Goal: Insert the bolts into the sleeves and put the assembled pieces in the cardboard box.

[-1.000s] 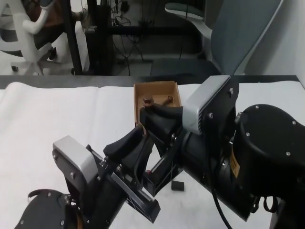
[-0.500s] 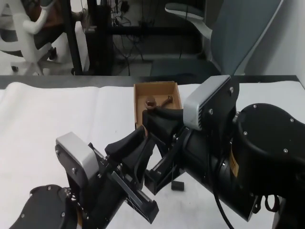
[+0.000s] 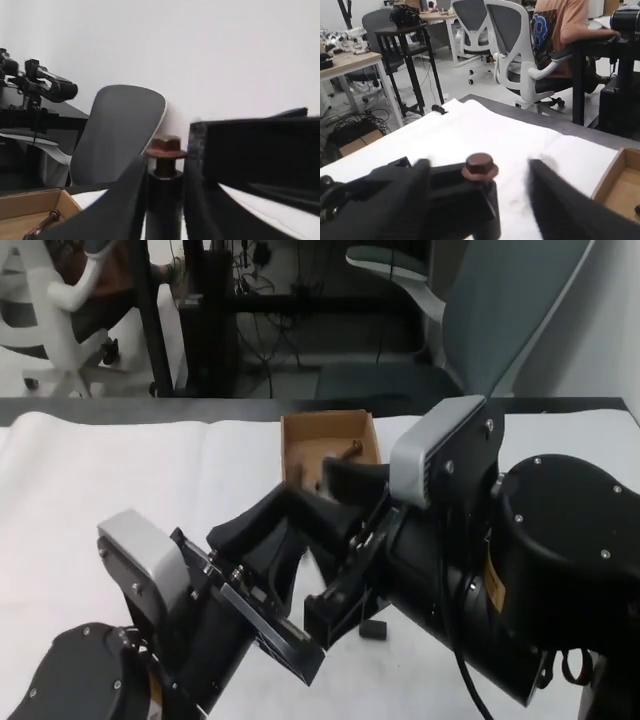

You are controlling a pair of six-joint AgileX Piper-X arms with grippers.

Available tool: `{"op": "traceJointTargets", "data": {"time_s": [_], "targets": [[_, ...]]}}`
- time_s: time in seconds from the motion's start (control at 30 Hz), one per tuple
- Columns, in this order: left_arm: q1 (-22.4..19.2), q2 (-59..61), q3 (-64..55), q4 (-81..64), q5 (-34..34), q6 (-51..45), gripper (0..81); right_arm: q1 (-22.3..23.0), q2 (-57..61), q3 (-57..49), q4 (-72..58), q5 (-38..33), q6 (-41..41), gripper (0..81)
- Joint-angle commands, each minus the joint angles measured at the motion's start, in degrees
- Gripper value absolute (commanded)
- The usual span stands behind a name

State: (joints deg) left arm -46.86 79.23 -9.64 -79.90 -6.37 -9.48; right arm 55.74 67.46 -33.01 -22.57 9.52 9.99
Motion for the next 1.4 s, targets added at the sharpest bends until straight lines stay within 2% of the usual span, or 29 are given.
{"op": "traceJointTargets", "data": {"time_s": [0.0,0.17,0.3,0.37,0.47,0.53,0.6,0.67,0.77,0.9,1.0,1.13,1.3,1.37], "targets": [[0.09,-0.31,-1.03,-6.92,3.09,1.87,1.7,0.28,-0.02,0.39,2.18,-0.87,2.48,70.0],[0.09,-0.31,-1.03,-6.32,3.09,2.06,1.7,0.28,-1.33,0.39,2.18,-0.87,2.46,70.0],[2.31,-0.31,-1.03,-2.1,3.09,2.18,1.7,0.28,-6.35,0.39,1.68,-0.36,2.46,70.0],[4.51,-0.31,-2.35,1.98,3.09,2.02,1.7,0.28,-10.53,0.39,2.31,3.58,2.29,70.0],[8.48,-0.21,-7.77,14.82,7.23,-0.9,1.7,0.28,-17.33,0.39,7.69,10.11,-0.32,70.0],[10.26,-0.09,-14.47,27.47,11.38,-1.1,1.7,0.08,-21.76,0.39,17.64,13.42,-1.43,70.0],[11.3,0.78,-21.43,41.12,12.02,0.57,1.7,-0.3,-24.56,0.39,28.78,13.76,0.0,70.0],[12.18,3.04,-29.25,52.8,11.98,4.31,1.7,-1.16,-25.52,0.39,39.47,12.22,3.23,66.6],[14.14,8.25,-38.94,61.77,11.98,5.82,1.7,-3.94,-23.3,0.39,46.9,6.21,2.08,56.4],[17.24,17.16,-50.56,66.8,12.1,4.05,1.7,-9.21,-16.7,0.2,47.14,-5.72,-6.31,55.7],[19.36,24.33,-56.85,67.84,15.5,3.63,1.7,-13.41,-9.39,-0.84,47.3,-12.96,-12.46,55.7],[21.83,33.58,-64.92,70.49,19.77,-0.33,1.7,-17.44,-0.1,-3.48,46.93,-15.1,-21.86,55.7],[22.95,41.25,-70.65,71.39,21.26,-0.21,1.3,-19.4,10.7,-9.2,46.67,-14.88,-33.2,55.7],[22.94,43.45,-71.38,69.17,21.61,0.53,11.8,-19.4,14.31,-12.31,46.89,-14.75,-36.22,55.7]]}}
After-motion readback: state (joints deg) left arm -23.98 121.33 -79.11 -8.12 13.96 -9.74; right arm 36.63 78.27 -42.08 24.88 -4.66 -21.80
